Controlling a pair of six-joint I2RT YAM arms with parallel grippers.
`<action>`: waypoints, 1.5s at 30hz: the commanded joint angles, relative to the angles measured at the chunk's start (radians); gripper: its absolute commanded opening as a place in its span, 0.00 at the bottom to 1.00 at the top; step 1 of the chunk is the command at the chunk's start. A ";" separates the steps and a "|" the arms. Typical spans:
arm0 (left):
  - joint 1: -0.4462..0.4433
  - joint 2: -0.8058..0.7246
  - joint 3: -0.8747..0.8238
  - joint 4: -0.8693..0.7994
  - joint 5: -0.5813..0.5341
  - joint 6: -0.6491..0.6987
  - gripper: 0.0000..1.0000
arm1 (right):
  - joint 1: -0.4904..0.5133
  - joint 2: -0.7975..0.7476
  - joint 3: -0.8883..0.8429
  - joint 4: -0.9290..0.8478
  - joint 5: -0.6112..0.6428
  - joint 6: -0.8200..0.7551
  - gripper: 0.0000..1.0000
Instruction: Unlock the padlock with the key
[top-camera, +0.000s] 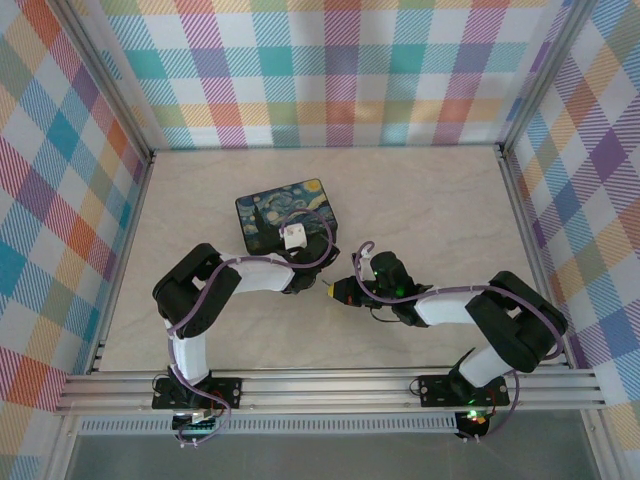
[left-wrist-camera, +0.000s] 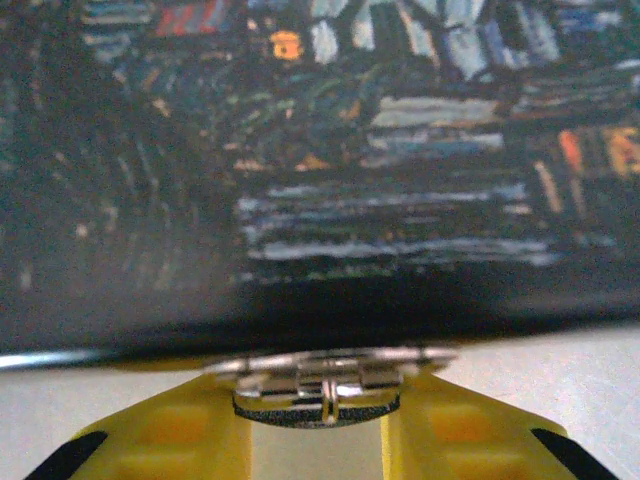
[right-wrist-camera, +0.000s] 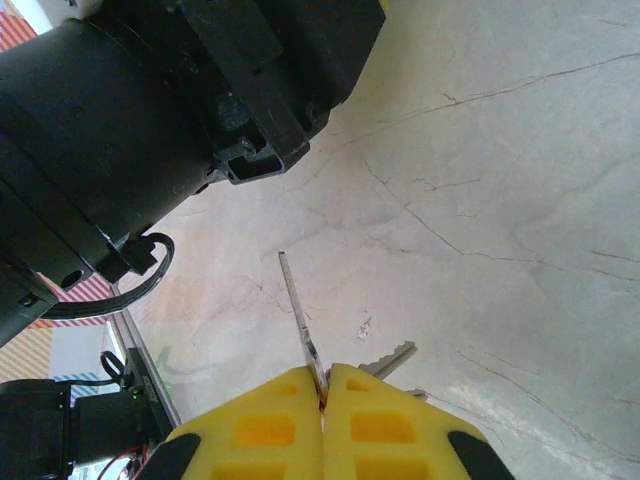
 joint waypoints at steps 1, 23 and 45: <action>-0.008 -0.016 -0.002 0.006 -0.044 0.009 0.20 | -0.004 0.008 -0.016 0.032 -0.019 0.008 0.00; 0.022 -0.119 0.365 -0.757 0.169 0.025 0.01 | -0.021 -0.213 0.040 -0.307 -0.053 -0.114 0.00; 0.135 -0.094 0.793 -1.417 0.734 -0.079 0.01 | -0.063 -0.378 0.227 -0.765 -0.203 -0.218 0.00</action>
